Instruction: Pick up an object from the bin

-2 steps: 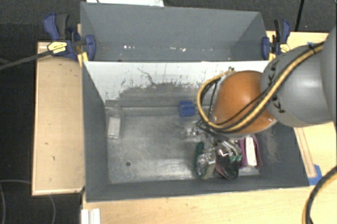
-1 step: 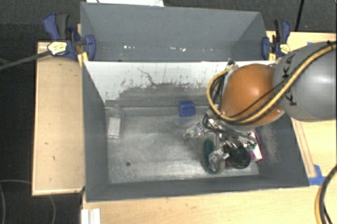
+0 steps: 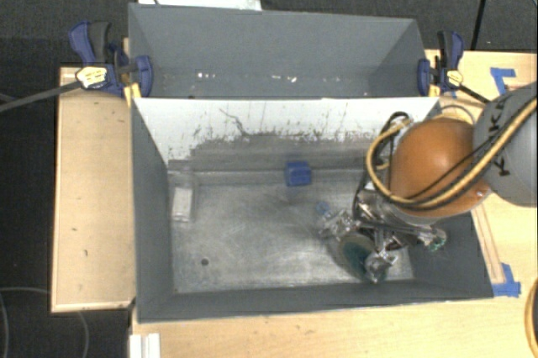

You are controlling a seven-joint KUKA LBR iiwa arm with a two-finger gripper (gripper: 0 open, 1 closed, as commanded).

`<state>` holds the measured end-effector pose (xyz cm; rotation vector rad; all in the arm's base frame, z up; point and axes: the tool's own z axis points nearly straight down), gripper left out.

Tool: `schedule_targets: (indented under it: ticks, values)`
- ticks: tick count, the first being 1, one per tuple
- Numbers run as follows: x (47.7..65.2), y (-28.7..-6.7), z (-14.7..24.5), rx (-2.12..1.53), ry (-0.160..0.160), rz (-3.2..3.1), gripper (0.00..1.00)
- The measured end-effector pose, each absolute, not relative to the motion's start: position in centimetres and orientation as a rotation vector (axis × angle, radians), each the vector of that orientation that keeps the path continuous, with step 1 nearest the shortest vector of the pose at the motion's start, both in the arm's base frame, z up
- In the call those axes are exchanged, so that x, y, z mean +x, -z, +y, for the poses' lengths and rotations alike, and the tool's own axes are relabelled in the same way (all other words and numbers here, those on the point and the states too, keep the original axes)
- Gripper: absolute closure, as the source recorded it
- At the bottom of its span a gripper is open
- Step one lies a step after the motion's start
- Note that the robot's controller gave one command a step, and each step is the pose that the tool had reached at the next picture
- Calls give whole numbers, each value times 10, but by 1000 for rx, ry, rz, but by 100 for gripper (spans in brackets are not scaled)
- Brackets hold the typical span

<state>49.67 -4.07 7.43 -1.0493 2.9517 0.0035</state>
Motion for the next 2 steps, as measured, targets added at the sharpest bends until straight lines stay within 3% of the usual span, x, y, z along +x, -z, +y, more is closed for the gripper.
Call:
schedule_targets:
  ticks: [1, 2]
  values:
    - [496, -75, -42, -1044, -2, 2963, 100]
    - [500, -215, -46, -1095, 5, 2937, 100]
